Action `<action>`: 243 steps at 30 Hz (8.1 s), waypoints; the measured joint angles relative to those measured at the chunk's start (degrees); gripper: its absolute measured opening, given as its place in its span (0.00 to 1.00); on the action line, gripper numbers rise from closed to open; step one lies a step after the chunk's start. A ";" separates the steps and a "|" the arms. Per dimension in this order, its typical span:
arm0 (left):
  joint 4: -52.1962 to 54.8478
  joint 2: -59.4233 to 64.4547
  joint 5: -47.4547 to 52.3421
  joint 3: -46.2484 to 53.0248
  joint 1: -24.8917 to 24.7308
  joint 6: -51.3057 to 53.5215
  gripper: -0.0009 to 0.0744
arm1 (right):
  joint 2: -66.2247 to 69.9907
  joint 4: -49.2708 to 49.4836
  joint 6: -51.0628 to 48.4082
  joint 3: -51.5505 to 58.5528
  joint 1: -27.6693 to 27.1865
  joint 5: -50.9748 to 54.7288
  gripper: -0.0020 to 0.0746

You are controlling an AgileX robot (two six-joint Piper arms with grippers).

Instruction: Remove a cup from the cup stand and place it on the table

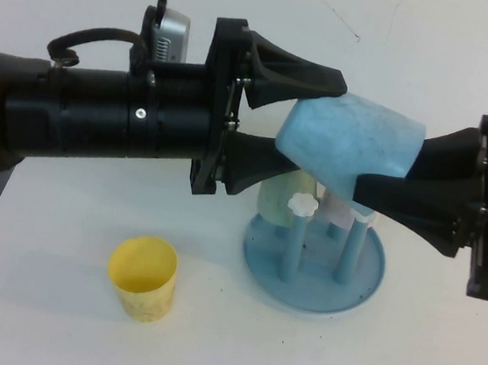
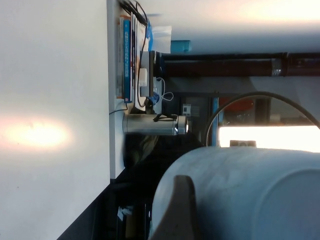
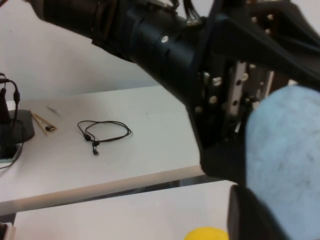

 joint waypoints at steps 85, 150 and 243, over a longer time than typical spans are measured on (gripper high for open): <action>40.97 -6.31 4.01 -0.67 15.57 31.56 0.01 | 20.19 -94.18 86.19 -27.77 3.18 7.48 0.06; 49.38 -49.59 -38.40 39.93 15.57 22.06 0.01 | -32.76 -31.68 30.41 7.16 3.18 -26.90 0.04; 48.04 -63.23 -20.04 50.08 15.57 21.55 0.01 | -77.19 -97.15 102.93 49.13 -6.54 -41.68 0.02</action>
